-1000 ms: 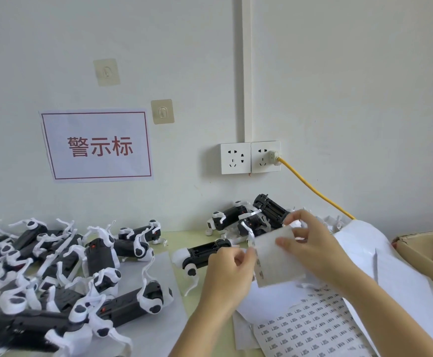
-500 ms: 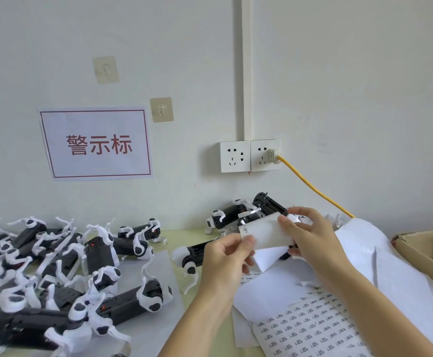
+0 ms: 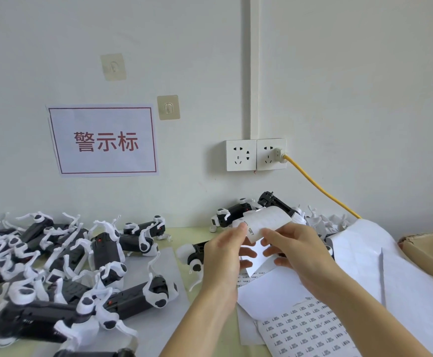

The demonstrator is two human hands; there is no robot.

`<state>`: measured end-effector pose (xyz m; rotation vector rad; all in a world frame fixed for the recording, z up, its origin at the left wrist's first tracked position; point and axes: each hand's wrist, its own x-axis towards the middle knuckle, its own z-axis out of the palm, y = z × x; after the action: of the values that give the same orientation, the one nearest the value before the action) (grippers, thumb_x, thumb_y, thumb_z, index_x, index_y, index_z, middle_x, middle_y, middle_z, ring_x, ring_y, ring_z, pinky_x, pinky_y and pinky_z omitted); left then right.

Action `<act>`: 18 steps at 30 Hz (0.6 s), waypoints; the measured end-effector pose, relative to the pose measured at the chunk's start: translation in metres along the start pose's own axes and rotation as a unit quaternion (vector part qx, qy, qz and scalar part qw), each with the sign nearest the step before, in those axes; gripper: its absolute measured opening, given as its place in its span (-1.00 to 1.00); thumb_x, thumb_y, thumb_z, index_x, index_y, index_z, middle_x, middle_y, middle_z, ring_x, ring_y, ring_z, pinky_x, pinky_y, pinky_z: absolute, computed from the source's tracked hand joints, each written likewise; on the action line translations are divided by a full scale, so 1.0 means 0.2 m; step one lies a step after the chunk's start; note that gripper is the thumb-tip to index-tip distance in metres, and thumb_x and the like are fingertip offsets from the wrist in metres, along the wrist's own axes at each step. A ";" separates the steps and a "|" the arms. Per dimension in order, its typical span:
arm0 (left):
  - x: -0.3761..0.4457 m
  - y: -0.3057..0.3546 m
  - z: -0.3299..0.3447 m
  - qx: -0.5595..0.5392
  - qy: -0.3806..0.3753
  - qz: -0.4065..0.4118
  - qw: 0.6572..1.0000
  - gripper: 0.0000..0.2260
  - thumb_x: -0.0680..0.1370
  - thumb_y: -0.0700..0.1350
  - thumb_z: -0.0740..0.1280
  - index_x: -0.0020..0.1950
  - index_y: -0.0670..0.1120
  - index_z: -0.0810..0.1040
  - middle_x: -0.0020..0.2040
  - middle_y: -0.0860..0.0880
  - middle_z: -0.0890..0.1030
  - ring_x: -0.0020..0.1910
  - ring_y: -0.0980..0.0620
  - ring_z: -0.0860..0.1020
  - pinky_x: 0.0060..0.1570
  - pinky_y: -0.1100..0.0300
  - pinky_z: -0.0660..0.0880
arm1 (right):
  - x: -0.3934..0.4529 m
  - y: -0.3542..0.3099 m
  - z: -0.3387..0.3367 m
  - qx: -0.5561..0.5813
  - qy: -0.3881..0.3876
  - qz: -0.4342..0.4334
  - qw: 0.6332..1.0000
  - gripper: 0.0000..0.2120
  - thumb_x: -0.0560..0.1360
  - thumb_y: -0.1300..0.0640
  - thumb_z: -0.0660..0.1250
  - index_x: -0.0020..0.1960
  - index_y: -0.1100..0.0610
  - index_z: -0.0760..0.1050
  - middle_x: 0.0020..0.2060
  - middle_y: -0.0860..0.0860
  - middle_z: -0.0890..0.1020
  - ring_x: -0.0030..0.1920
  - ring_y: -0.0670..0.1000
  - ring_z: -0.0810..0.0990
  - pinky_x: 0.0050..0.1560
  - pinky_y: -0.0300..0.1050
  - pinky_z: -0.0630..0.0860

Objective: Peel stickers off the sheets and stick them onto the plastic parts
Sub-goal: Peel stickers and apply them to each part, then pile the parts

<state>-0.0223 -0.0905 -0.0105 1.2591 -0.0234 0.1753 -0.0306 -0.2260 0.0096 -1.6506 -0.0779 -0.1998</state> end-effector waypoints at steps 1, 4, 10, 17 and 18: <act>0.00 0.00 0.00 -0.012 0.006 -0.006 1.000 -0.83 0.57 -0.11 0.41 -0.19 -0.13 0.65 -0.31 -0.02 0.61 -0.37 0.01 0.55 -0.33 0.16 0.42 | 0.00 0.00 0.00 0.003 0.001 0.002 1.000 -0.86 0.55 0.12 0.41 -0.09 0.19 0.63 -0.28 -0.03 0.72 -0.29 -0.10 0.68 -0.24 -0.17 0.52; 0.00 0.00 0.00 -0.009 0.011 -0.006 1.000 -0.86 0.58 -0.16 0.39 -0.15 -0.14 0.67 -0.31 -0.03 0.61 -0.38 0.02 0.55 -0.32 0.16 0.42 | 0.00 0.00 0.00 0.018 -0.003 0.007 1.000 -0.84 0.56 0.12 0.40 -0.10 0.22 0.62 -0.30 -0.02 0.70 -0.28 -0.08 0.67 -0.22 -0.15 0.50; 0.00 0.00 0.00 -0.018 0.011 0.001 1.000 -0.85 0.58 -0.13 0.40 -0.14 -0.16 0.67 -0.31 -0.01 0.62 -0.39 0.05 0.55 -0.34 0.20 0.44 | -0.01 0.00 0.01 0.000 -0.054 -0.001 0.999 -0.83 0.53 0.09 0.42 -0.09 0.21 0.66 -0.21 0.02 0.73 -0.21 -0.02 0.70 -0.17 -0.12 0.51; 0.00 0.00 0.00 0.028 0.012 0.033 0.999 -0.81 0.58 -0.11 0.40 -0.19 -0.13 0.68 -0.34 -0.01 0.63 -0.38 0.04 0.55 -0.35 0.18 0.45 | -0.01 0.01 0.01 -0.001 -0.026 -0.032 0.999 -0.89 0.50 0.13 0.44 -0.15 0.17 0.68 -0.26 0.01 0.72 -0.24 -0.05 0.69 -0.18 -0.11 0.51; -0.01 0.00 0.00 0.046 0.012 0.044 0.998 -0.81 0.59 -0.11 0.39 -0.20 -0.14 0.67 -0.35 0.00 0.63 -0.39 0.05 0.55 -0.36 0.19 0.46 | -0.01 0.01 0.01 -0.001 -0.025 -0.036 0.999 -0.89 0.50 0.14 0.44 -0.14 0.17 0.67 -0.26 0.01 0.72 -0.24 -0.05 0.68 -0.18 -0.11 0.50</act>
<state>-0.0235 -0.0906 -0.0111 1.3481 -0.0501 0.2694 -0.0319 -0.2236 0.0068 -1.6571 -0.1752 -0.2124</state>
